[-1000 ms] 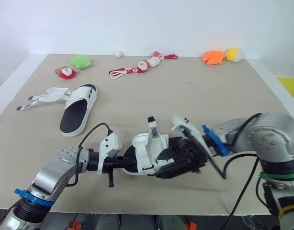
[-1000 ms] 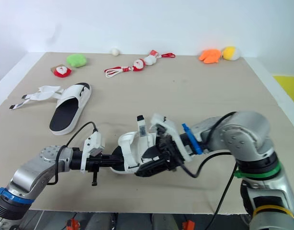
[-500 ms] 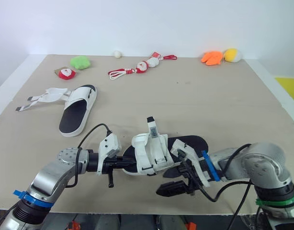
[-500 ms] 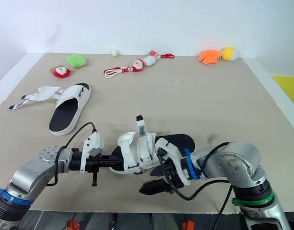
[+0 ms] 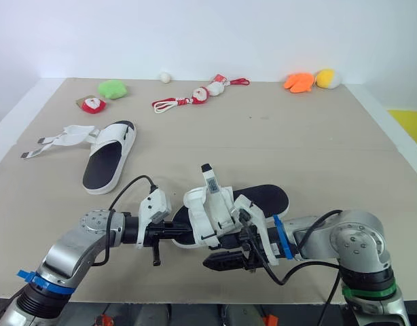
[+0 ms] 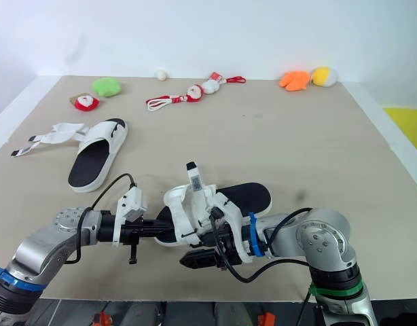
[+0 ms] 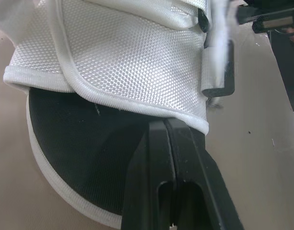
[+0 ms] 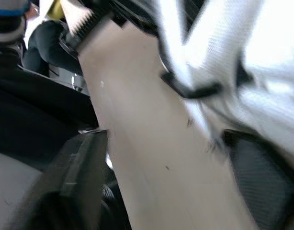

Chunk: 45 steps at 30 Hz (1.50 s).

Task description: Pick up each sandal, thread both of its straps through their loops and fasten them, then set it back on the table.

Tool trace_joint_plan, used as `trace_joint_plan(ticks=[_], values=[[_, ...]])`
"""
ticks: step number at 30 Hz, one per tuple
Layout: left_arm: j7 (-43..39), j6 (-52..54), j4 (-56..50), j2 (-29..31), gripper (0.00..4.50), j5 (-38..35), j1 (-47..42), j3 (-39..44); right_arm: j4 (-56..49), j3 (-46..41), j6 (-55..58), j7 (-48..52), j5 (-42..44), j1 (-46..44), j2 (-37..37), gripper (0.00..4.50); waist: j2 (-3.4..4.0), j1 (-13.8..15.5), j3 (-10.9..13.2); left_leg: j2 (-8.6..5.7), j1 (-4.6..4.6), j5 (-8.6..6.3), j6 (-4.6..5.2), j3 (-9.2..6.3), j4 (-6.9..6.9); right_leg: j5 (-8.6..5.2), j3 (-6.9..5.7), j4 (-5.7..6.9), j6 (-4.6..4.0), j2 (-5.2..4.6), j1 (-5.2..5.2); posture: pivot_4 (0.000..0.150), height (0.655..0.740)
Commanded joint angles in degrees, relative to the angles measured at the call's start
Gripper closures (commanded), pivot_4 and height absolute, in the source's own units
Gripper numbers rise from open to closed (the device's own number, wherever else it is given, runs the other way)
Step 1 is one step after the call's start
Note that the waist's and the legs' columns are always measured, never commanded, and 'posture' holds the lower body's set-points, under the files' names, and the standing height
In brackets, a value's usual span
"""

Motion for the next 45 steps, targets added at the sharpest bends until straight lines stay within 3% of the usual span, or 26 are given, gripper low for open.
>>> trace_joint_plan(ticks=[1, 6, 17, 26, 29, 30, 34, 36, 39, 41, 45], values=[[-0.3, 1.6, 1.2, 0.7, 4.50, 1.4, 1.1, -2.7, -0.7, -1.6, -0.2, -1.8, 2.9, -0.2, 0.3, 2.11, 0.00, 0.0, 0.0, -0.01, -0.01, 0.00, 0.00, 0.00, 0.00, 0.00, 0.01, 0.00, 0.00, -0.01, 0.00, 0.150, 0.7400], [-0.6, 1.4, 1.4, 0.8, 4.50, 1.6, 0.9, -2.5, 0.2, -1.4, -0.2, -3.4, 4.7, -0.3, -0.5, 4.44, 0.01, 0.0, 0.0, -0.01, -0.01, -0.01, 0.00, -0.01, -0.02, -0.03, 0.01, 0.00, -0.03, 0.00, -0.01, 0.150, 0.7400], [-0.9, 1.5, 1.2, 1.1, 4.50, 1.5, 1.0, -2.6, 0.9, 3.2, -0.2, 0.4, 11.2, 5.1, -12.2, 4.44, 0.01, 0.1, 0.0, -0.05, -0.05, -0.06, 0.03, -0.01, -0.01, -0.11, 0.01, -0.01, -0.07, -0.03, 0.00, 0.150, 0.7400], [-0.6, 1.7, 0.9, 1.0, 4.50, 1.5, 1.3, -2.8, -3.3, 2.6, -4.4, 5.1, 10.0, 4.6, -15.1, 4.44, 0.02, 0.1, 0.0, -0.04, -0.04, -0.06, 0.03, -0.01, 0.00, -0.11, 0.02, -0.01, -0.04, -0.02, 0.00, 0.150, 0.7400], [-0.7, 1.6, 1.1, 1.0, 4.50, 1.6, 1.0, -2.9, -3.8, 2.2, -6.9, 8.2, 7.8, 4.6, -18.2, 3.49, 0.02, 0.1, 0.0, -0.04, -0.04, -0.08, 0.03, -0.01, -0.01, -0.14, 0.01, -0.01, 0.00, -0.02, 0.00, 0.150, 0.7400], [-0.7, 1.6, 1.2, 0.9, 4.50, 1.6, 0.9, -2.9, -4.6, 2.2, -8.4, 9.7, 6.4, 4.7, -19.6, 2.96, 0.01, 0.1, 0.0, -0.04, -0.04, -0.08, 0.03, -0.01, 0.00, -0.14, 0.01, -0.01, 0.00, -0.03, 0.00, 0.150, 0.7400], [-0.9, 1.5, 1.6, 1.1, 4.50, 1.6, 0.7, -2.8, -12.1, 2.6, -31.2, 27.5, -11.9, 10.3, -31.5, 0.84, 0.06, 0.2, 0.0, -0.05, -0.03, -0.12, -0.03, -0.01, 0.00, -0.22, -0.01, -0.02, 0.13, -0.05, 0.01, 0.150, 0.7400], [-1.0, 1.3, 1.8, 1.1, 4.50, 1.6, 0.7, -2.9, -11.4, 0.5, -53.5, 38.5, -23.9, 15.5, -31.9, 0.08, 0.04, 0.3, 0.0, -0.06, -0.02, -0.15, -0.07, -0.01, 0.00, -0.29, -0.02, -0.02, 0.23, -0.06, 0.01, 0.150, 0.7400], [-1.0, 1.2, 1.9, 1.0, 4.50, 1.7, 0.7, -2.9, -6.3, -1.8, -79.4, 47.3, -37.1, 21.5, -30.5, 0.03, 0.09, 0.2, -0.1, -0.02, 0.06, -0.26, -0.23, 0.02, 0.04, -0.37, -0.05, -0.02, 0.38, -0.07, 0.11, 0.150, 0.7400], [-1.1, 1.0, 2.0, 1.0, 4.50, 1.7, 1.0, -2.8, 2.1, -0.3, -107.9, 52.2, -49.4, 22.9, -28.5, 0.03, -0.03, 0.2, -0.1, -0.05, 0.11, -0.28, -0.26, 0.04, 0.08, -0.37, -0.04, -0.02, 0.38, -0.10, 0.16, 0.150, 0.7400], [-1.2, 0.9, 1.9, 1.2, 4.50, 1.7, 1.5, -2.8, 17.1, 4.2, -151.1, 53.1, -62.9, 17.3, -23.4, 0.03, 0.01, 0.0, -0.1, -0.02, 0.34, -0.31, -0.31, 0.13, 0.10, -0.37, -0.02, -0.01, 0.39, -0.11, 0.33, 0.150, 0.7400]])
